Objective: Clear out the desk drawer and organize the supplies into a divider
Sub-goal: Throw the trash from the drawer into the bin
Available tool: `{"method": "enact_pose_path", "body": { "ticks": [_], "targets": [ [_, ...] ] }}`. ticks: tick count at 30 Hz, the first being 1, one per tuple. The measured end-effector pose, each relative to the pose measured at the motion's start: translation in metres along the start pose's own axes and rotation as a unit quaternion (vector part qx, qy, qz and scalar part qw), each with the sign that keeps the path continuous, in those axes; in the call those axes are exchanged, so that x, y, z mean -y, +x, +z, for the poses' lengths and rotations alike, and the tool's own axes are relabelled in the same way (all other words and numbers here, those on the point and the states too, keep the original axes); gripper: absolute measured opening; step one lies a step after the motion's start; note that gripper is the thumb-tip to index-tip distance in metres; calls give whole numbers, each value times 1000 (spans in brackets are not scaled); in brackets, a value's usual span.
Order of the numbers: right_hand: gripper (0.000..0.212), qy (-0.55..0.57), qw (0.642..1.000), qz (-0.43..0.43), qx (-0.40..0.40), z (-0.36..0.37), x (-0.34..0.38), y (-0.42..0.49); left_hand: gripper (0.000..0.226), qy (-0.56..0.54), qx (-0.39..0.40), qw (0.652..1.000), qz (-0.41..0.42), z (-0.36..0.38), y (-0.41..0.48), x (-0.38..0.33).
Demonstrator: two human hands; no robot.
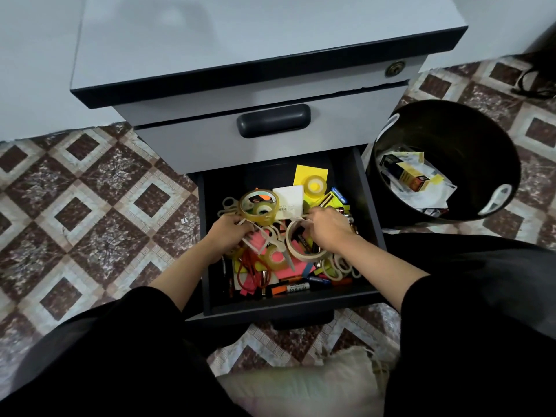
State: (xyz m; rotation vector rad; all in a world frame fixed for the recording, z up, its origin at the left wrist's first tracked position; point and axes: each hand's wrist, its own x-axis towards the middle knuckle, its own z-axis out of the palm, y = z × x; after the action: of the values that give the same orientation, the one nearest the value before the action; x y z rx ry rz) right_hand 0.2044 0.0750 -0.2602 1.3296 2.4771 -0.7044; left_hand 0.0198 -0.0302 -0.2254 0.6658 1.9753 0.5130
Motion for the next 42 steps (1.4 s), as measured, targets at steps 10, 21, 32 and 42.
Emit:
{"method": "enact_pose_path", "body": {
  "ticks": [10,21,32,42],
  "targets": [
    [29,212,973,86,-36,-64,-21,-21,2,-72,-19,997,16,6,-29,-25],
    [13,450,873,148,-112,-127,-78,-70,18,-111,21,991,66,51,-58,-81],
    [31,562,765,230,-212,-152,-178,-110,16,-186,108,972,93,144,-61,-185],
    [21,665,667,260,-213,-145,-222,-104,15,-190,137,970,69,185,-47,-223]
  ]
}}
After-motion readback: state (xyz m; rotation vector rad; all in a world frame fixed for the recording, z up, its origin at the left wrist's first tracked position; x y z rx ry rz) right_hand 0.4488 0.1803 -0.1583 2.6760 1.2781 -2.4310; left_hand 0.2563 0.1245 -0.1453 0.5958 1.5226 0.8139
